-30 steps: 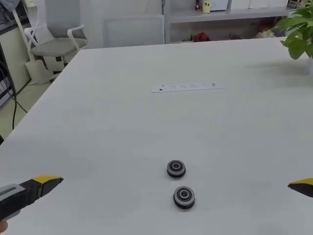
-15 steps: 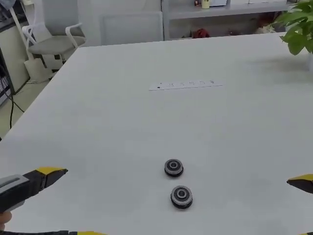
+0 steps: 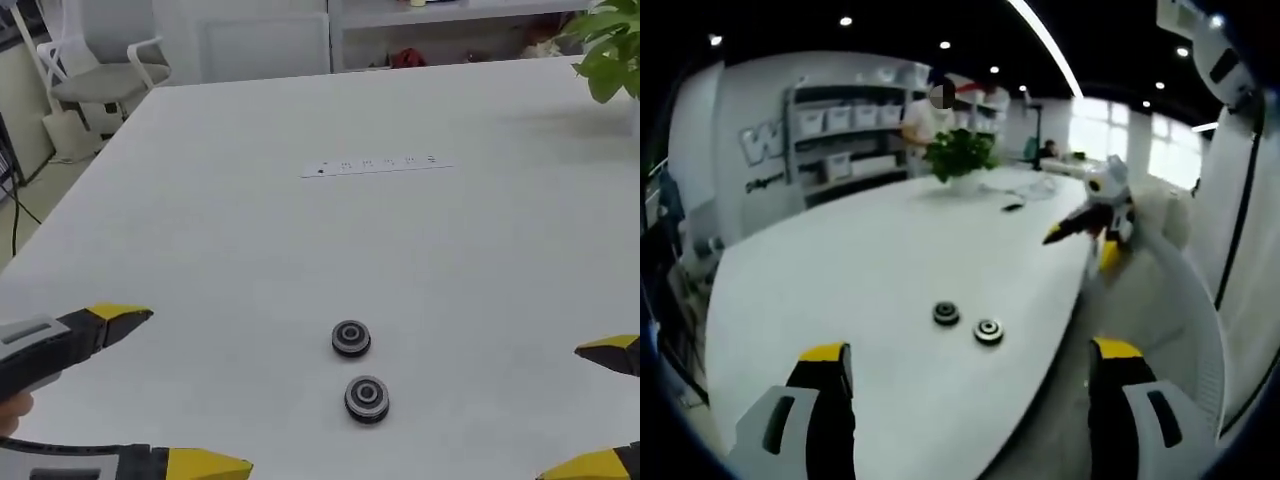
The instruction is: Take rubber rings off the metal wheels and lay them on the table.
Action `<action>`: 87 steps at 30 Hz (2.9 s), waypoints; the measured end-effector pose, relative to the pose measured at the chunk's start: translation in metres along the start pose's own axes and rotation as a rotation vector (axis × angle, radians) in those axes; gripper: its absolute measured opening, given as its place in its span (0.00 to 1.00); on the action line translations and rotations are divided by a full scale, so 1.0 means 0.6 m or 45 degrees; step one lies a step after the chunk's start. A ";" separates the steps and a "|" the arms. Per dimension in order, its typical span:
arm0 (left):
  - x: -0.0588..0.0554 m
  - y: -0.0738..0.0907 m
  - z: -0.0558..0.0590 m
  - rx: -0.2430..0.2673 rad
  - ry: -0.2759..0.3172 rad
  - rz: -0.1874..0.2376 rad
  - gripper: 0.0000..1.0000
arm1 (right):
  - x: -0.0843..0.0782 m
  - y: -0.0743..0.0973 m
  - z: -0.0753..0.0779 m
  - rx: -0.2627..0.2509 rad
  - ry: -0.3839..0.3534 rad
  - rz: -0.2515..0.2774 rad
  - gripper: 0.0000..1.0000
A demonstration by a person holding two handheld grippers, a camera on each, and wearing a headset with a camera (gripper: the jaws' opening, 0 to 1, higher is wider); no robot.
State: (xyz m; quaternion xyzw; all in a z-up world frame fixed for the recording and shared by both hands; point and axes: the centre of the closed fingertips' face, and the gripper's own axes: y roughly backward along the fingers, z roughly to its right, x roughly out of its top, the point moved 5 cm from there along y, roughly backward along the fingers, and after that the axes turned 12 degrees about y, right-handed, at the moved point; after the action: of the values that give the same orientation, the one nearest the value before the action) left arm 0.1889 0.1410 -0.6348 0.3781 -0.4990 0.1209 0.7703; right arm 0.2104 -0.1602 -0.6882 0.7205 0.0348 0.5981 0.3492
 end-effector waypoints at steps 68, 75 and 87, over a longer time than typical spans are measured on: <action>0.095 -0.162 -0.034 -0.380 -0.231 0.161 0.86 | 0.154 -0.143 0.058 0.191 0.287 0.290 0.70; 0.066 -0.186 -0.029 -0.392 -0.226 0.161 0.75 | 0.118 -0.169 0.046 0.214 0.250 0.264 0.67; 0.022 -0.214 -0.015 -0.407 -0.186 0.112 0.72 | 0.067 -0.207 0.025 0.246 0.303 0.197 0.60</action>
State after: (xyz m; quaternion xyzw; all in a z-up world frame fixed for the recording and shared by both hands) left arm 0.2735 0.0570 -0.6844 0.2366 -0.5827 0.0458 0.7762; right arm 0.2809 -0.0545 -0.7228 0.6755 0.0779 0.6980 0.2246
